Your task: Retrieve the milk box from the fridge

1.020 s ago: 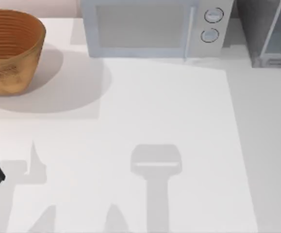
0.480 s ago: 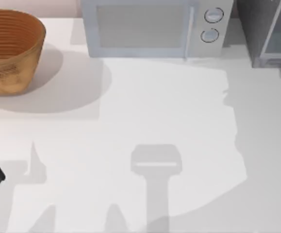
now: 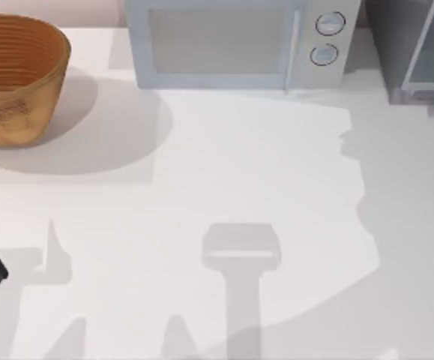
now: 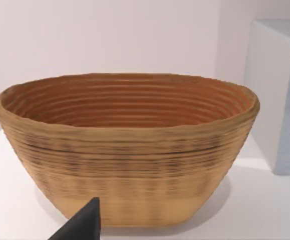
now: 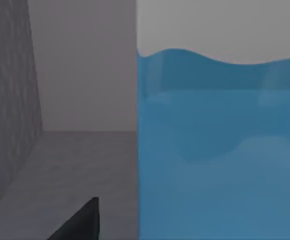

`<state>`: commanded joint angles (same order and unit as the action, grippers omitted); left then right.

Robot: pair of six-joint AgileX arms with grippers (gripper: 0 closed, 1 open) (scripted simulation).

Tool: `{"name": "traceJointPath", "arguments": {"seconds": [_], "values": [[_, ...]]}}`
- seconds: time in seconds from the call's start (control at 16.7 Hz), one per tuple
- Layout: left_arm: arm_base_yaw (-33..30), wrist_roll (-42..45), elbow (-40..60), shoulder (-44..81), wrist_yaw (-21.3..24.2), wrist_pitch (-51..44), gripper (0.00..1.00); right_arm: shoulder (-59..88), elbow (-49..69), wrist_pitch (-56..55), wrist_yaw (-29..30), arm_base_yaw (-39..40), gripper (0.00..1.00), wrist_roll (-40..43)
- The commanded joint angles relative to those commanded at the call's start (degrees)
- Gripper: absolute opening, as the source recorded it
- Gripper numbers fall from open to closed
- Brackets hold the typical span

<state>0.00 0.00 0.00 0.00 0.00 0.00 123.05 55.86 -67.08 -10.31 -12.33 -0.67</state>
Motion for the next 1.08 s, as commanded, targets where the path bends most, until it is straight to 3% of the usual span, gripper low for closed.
{"name": "traceJointPath", "arguments": {"seconds": [0.42, 0.72, 1.08], "values": [[0.0, 0.0, 0.0, 0.0, 0.0, 0.0, 1.0, 7.48, 14.85, 7.07, 1.42, 1.37, 1.0, 0.07], [0.0, 0.0, 0.0, 0.0, 0.0, 0.0, 1.0, 8.04, 15.95, 7.84, 1.58, 1.52, 1.0, 0.09], [0.0, 0.0, 0.0, 0.0, 0.0, 0.0, 1.0, 8.04, 15.95, 7.84, 1.58, 1.52, 0.55, 0.09]]}}
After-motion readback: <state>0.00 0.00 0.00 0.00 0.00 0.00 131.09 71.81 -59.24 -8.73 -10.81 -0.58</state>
